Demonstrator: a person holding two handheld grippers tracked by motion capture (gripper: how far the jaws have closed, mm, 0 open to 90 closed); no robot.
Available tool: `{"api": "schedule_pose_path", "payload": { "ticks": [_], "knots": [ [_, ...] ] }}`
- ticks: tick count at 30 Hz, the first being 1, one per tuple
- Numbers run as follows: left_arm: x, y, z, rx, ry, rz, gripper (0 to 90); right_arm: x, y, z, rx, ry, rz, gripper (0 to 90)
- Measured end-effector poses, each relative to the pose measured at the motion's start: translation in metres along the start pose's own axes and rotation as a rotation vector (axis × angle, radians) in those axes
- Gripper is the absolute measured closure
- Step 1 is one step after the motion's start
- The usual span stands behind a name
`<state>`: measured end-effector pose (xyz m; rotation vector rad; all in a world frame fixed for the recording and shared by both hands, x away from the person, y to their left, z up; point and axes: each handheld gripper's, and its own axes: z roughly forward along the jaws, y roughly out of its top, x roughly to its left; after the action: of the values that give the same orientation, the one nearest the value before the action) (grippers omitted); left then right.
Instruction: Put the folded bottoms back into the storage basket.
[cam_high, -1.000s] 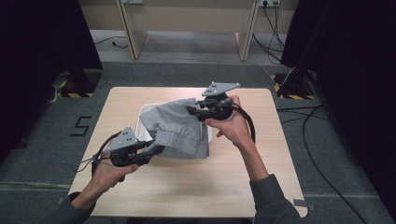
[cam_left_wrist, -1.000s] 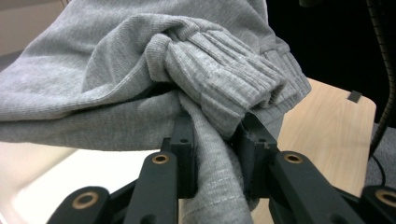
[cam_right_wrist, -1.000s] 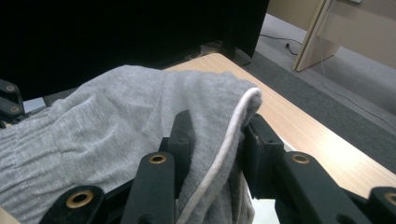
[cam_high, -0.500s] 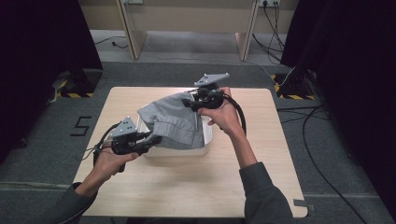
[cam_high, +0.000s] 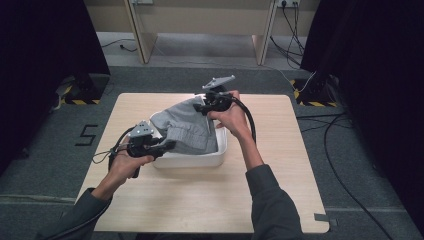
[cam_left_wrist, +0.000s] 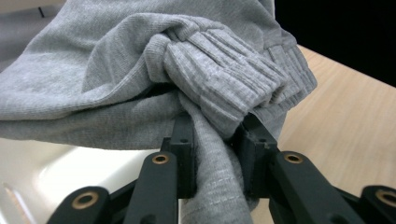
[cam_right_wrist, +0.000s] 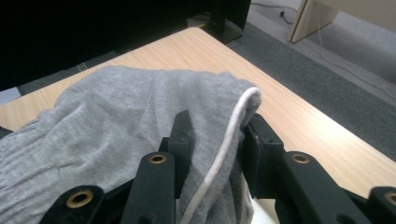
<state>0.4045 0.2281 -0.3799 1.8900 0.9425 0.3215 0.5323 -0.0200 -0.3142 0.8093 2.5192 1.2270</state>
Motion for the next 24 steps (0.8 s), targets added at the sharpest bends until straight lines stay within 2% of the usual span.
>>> {"api": "schedule_pose_path", "payload": {
  "ticks": [3,8,11,13,16,20,24],
  "knots": [
    [0.006,-0.004,0.007,0.017,0.002,-0.013,70.0,-0.002,-0.001,0.009,0.001,-0.002,-0.017,68.4],
    [0.011,-0.010,0.014,0.041,0.006,-0.023,69.9,-0.009,-0.010,0.025,0.046,-0.006,0.014,68.4],
    [0.015,-0.014,0.018,0.062,0.007,-0.032,69.8,-0.012,-0.017,0.034,0.060,-0.004,0.055,68.4],
    [0.017,-0.016,0.020,0.074,0.009,-0.038,69.7,-0.014,-0.021,0.039,0.072,-0.006,0.038,68.4],
    [0.020,-0.017,0.022,0.089,0.014,-0.045,69.6,-0.016,-0.024,0.045,0.071,0.000,0.055,68.3],
    [0.021,-0.020,0.025,0.114,0.012,-0.048,69.1,-0.018,-0.030,0.052,0.103,0.001,0.072,68.3],
    [0.021,-0.021,0.031,0.141,0.022,-0.036,68.7,-0.019,-0.038,0.060,0.122,0.000,0.095,68.2]
  ]
}}
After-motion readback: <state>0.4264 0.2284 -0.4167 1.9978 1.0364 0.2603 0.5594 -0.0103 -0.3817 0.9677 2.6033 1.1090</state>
